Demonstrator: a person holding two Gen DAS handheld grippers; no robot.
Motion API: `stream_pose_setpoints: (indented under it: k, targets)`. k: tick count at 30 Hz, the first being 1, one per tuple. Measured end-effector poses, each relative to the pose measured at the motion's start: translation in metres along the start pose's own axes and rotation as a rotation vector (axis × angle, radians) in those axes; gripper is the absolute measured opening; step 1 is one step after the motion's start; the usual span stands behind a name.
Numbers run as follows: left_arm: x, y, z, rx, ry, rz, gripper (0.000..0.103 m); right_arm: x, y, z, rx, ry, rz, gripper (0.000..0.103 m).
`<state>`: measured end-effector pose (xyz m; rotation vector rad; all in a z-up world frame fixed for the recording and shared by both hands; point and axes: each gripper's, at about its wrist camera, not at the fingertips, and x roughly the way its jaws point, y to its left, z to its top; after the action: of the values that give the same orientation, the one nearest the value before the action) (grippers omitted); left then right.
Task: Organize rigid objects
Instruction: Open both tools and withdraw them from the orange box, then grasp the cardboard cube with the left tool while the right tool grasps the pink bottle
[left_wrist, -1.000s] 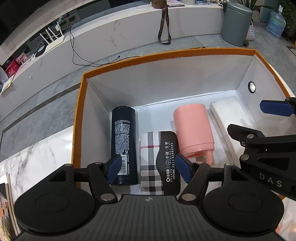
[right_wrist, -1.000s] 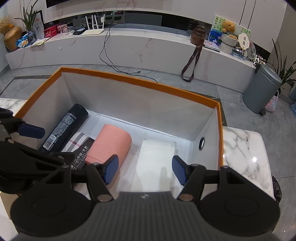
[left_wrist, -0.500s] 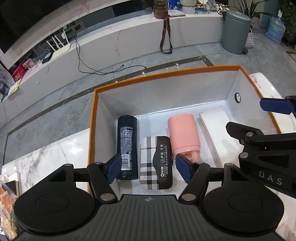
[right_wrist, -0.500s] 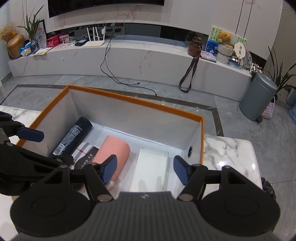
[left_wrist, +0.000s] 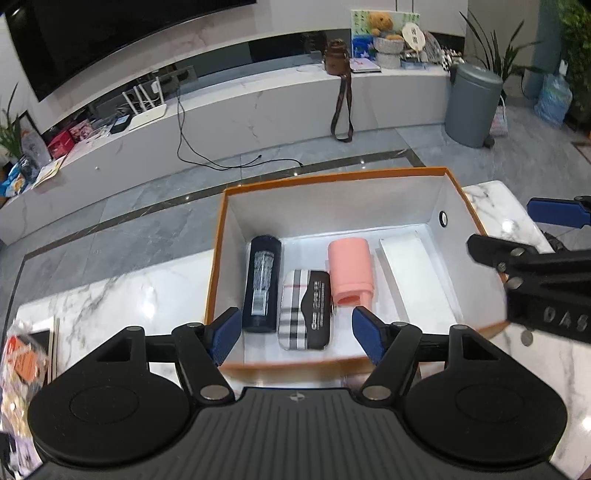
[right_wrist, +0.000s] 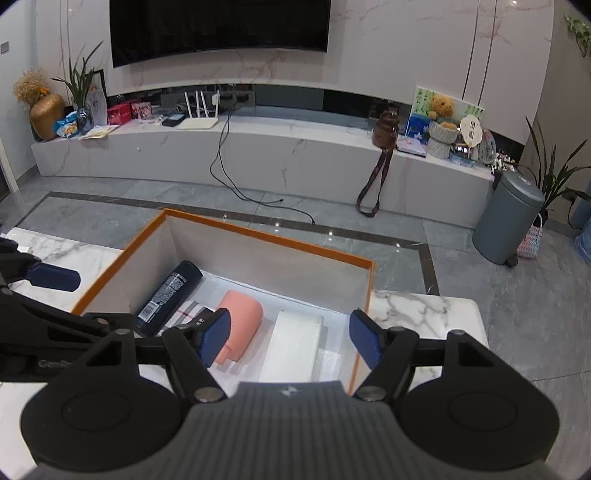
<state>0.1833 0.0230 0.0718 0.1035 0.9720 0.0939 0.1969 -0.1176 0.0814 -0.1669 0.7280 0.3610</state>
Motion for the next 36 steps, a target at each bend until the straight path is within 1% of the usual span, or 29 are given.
stream_pose_setpoints:
  k: [7, 12, 16, 21, 26, 29, 33, 36]
  targets:
    - [-0.023, 0.014, -0.043, -0.075, -0.037, -0.014, 0.081, -0.026, -0.009, -0.018, -0.013, -0.012, 0.002, 0.071]
    - [-0.032, 0.027, -0.083, -0.15, -0.067, -0.031, 0.082, -0.046, -0.01, -0.035, -0.062, -0.025, -0.003, 0.071]
    - [-0.034, 0.035, -0.113, -0.183, -0.082, -0.031, 0.082, -0.059, -0.013, -0.049, -0.099, -0.03, -0.002, 0.071]
    - [-0.035, 0.04, -0.146, -0.199, -0.107, -0.037, 0.082, -0.074, -0.019, -0.068, -0.128, -0.033, -0.018, 0.072]
    - [-0.034, 0.041, -0.164, -0.211, -0.106, -0.051, 0.082, -0.088, -0.023, -0.094, -0.162, -0.032, -0.026, 0.074]
    - [-0.035, 0.038, -0.169, -0.184, -0.115, -0.07, 0.084, -0.089, -0.026, -0.114, -0.161, -0.003, -0.016, 0.075]
    - [-0.025, 0.038, -0.178, -0.134, -0.122, -0.028, 0.087, -0.086, -0.026, -0.14, -0.142, 0.045, 0.005, 0.075]
    - [-0.011, 0.042, -0.183, -0.138, -0.104, -0.017, 0.087, -0.078, -0.02, -0.157, -0.138, 0.084, 0.03, 0.075]
